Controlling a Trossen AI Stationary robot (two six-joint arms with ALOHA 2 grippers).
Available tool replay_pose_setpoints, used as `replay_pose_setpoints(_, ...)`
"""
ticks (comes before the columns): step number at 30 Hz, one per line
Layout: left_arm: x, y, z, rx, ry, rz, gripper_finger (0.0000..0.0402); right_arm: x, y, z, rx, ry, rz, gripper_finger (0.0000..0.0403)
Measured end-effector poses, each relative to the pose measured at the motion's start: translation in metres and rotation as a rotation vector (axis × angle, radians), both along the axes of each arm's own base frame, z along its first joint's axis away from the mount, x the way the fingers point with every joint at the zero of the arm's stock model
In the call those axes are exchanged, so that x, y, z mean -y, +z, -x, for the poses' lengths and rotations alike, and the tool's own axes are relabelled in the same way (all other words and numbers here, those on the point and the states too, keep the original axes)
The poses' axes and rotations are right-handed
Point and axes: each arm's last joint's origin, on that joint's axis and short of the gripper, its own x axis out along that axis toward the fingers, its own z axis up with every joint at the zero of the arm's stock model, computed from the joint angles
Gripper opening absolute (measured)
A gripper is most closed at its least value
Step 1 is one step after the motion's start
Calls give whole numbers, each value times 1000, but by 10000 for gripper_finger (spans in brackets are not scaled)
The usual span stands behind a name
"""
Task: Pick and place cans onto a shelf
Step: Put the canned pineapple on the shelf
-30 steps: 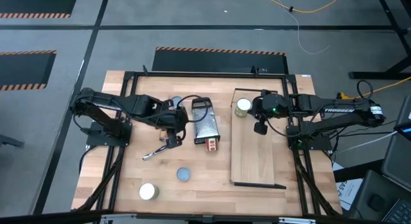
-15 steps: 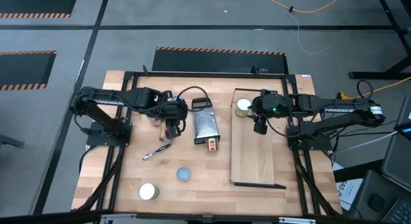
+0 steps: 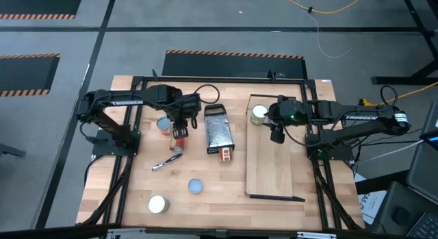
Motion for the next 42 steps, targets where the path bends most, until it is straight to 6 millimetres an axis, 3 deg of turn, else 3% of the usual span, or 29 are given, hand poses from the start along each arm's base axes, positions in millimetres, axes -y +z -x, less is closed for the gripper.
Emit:
replay_pose_setpoints(10,-49,-45,23,7,59,248,127,0,0,0,-1,-1,-1,190)
replay_pose_setpoints(17,-69,-64,37,56,109,352,127,0,0,0,-1,-2,-3,190)
replay_pose_setpoints(25,-74,-82,42,104,129,382,127,0,0,0,-1,-2,-3,191)
replay_pose_setpoints(36,-67,-108,50,100,133,443,127,0,0,0,-1,-2,-3,191)
replay_pose_setpoints(42,-65,-113,51,107,127,464,126,0,0,0,-1,-2,-3,191)
